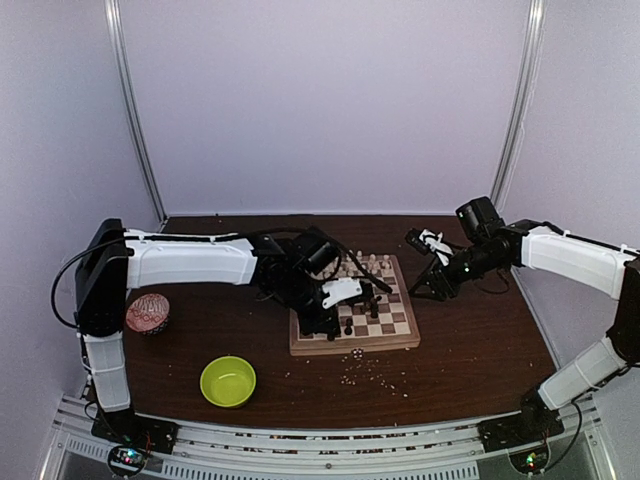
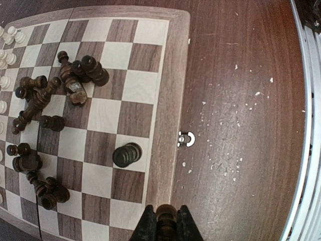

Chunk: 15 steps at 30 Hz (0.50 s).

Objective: Set up the chess pieces on the board
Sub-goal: Place the bishop on f8.

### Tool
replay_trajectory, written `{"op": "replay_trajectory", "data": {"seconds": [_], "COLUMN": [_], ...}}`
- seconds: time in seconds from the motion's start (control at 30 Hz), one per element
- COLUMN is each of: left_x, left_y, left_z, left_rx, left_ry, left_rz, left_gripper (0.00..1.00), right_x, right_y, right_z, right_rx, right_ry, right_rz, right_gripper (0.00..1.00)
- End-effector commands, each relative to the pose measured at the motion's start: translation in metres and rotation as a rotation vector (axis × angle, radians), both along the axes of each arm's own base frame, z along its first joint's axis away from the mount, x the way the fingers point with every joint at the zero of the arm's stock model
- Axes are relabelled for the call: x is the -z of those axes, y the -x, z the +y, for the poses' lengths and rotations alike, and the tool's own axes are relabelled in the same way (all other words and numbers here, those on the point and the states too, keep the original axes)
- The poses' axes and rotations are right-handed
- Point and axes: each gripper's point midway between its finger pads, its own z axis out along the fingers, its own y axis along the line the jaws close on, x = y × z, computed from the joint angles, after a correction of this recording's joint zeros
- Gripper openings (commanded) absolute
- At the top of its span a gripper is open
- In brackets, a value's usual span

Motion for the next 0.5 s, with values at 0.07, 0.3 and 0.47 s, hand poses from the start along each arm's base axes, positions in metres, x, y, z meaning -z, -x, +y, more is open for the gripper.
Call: {"op": "replay_trajectory", "data": {"seconds": [0.07,0.3,0.47], "left_x": [0.01,0.023,0.027], "left_y": [-0.018,-0.029,-0.034], "left_z": [-0.007,-0.013,-0.017], "left_rx": [-0.004,-0.02,-0.041], "left_ry": [-0.05,-0.072,-0.042], "left_rz": [-0.073,-0.093,-0.089], "left_gripper": [0.02,0.03,0.05], "right_x": [0.001,0.003,0.006], "right_y": [-0.007,-0.007,-0.006], "right_z": [-0.001,0.0,0.001], "right_rx": [0.013,0.007,0.001], "right_ry": [0.001,0.001,0.0], "right_rz": [-0.014,-0.003,0.008], "right_gripper": [0.49,0.49,0.49]}}
